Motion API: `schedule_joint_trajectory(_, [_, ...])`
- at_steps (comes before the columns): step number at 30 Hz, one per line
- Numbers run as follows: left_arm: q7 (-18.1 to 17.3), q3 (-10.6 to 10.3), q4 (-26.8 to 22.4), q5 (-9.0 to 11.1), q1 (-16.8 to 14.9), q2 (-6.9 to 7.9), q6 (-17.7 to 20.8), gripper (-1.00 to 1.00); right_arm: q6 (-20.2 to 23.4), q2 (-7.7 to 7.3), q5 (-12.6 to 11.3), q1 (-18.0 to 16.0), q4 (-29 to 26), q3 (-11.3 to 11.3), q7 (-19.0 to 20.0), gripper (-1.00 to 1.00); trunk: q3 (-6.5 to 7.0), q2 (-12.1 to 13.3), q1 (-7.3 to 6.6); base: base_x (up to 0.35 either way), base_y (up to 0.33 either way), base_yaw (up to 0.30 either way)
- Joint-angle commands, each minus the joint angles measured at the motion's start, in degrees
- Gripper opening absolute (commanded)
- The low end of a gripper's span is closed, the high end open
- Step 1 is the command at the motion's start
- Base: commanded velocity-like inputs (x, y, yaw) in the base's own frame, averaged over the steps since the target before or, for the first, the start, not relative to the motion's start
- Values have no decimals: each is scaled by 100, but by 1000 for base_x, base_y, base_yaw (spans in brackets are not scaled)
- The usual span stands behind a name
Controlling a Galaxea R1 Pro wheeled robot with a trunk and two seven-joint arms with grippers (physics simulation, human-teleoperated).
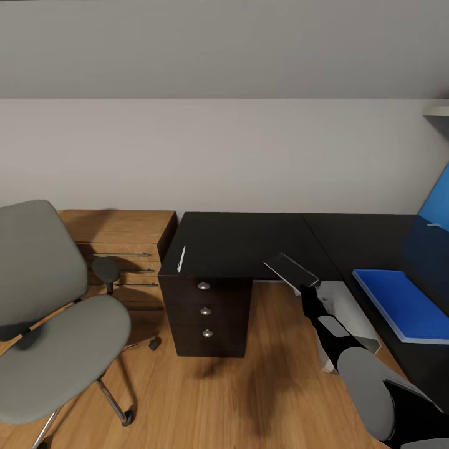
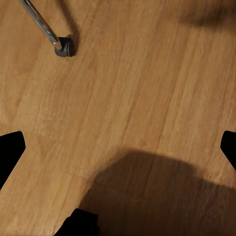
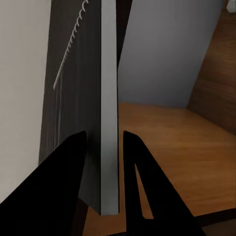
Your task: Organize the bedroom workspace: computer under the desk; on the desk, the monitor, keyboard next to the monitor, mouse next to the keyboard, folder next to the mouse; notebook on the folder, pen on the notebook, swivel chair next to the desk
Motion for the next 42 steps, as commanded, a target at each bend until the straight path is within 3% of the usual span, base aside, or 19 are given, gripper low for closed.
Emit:
schedule_joint_trajectory(1, [40, -49, 3, 54, -5, 5, -26, 100, 0, -1, -70, -3, 12, 6, 32, -100, -5, -2, 0, 0, 0, 0])
schedule_joint_trajectory(6, [32, -49, 3, 54, -4, 5, -27, 100, 0, -5, -68, -4, 12, 8, 40, -100, -5, -2, 0, 0, 0, 0])
schedule_joint_trajectory(37, [65, -49, 3, 54, -2, 5, -3, 100, -114, -6, -60, 8, -135, 7, 698, -100, 552, 1241, -681, 0, 0, 0])
schedule_joint_trajectory(41, [64, -49, 3, 57, -2, 5, -2, 100, -249, 39, -72, 261, -632, 2, 759, -100, 623, 1401, -769, 0, 0, 0])
schedule_joint_trajectory(42, [62, -49, 3, 55, -3, 5, -4, 100, -269, 110, -76, 489, -1060, 1, 720, -100, 641, 1442, -791, 0, 0, 0])
